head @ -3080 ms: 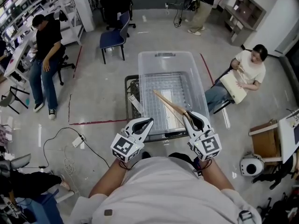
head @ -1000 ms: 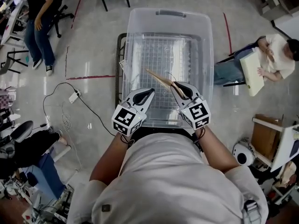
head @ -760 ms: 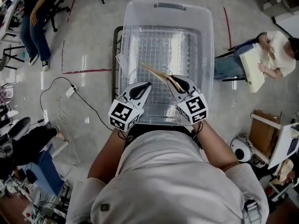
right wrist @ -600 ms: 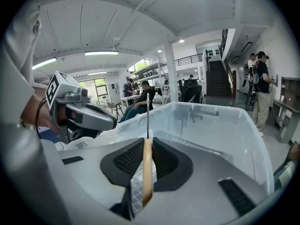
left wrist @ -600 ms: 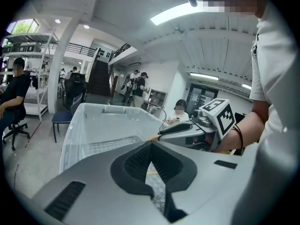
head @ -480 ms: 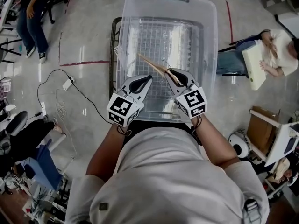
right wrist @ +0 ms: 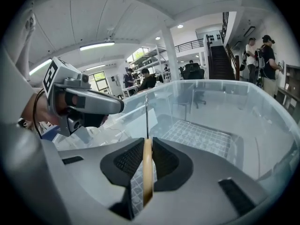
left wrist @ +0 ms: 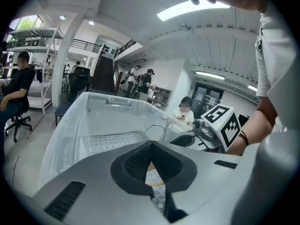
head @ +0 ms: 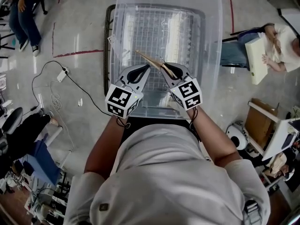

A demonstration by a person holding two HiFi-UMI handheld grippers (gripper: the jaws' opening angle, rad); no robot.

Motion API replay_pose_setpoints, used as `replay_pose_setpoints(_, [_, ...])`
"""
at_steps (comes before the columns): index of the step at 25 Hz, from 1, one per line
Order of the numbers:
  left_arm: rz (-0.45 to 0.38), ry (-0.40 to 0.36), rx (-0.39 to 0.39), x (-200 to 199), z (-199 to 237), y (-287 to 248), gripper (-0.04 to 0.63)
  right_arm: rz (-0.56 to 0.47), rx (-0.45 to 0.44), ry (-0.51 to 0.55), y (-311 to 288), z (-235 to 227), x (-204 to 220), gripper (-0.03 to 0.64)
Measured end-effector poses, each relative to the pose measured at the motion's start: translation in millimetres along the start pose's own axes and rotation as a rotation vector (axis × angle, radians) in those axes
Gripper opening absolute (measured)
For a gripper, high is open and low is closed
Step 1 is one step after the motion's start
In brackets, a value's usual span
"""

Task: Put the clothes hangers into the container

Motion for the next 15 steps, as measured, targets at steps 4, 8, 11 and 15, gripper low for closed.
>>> replay_pose_setpoints(4, [0.012, 0.016, -0.009, 10.5, 6.8, -4.9, 0.017, 0.03, -0.018, -0.016, -11.1, 0.8, 16.9, 0.066])
replay_pose_setpoints(8, [0.029, 0.041, -0.019, 22.4, 11.3, -8.4, 0.017, 0.082, -0.036, -0.038, -20.2, -0.8, 38.0, 0.067])
replay_pose_setpoints(11, [0.041, 0.055, -0.023, 28.8, 13.4, -9.7, 0.017, 0.116, -0.034, -0.05, -25.1, -5.8, 51.3, 0.069])
replay_pose_setpoints(15, [0.048, 0.063, -0.023, 33.6, 14.5, -11.5, 0.017, 0.168, -0.02, -0.097, -28.9, -15.2, 70.5, 0.071])
Point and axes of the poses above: the fingertips, and each gripper's own axes: y backward along the fingers, z to its left, x out of its underside, the point moved 2 cm from there along y, backward along the fingers, and after that the axes turned 8 degrees about -z, right-handed, at the moved point
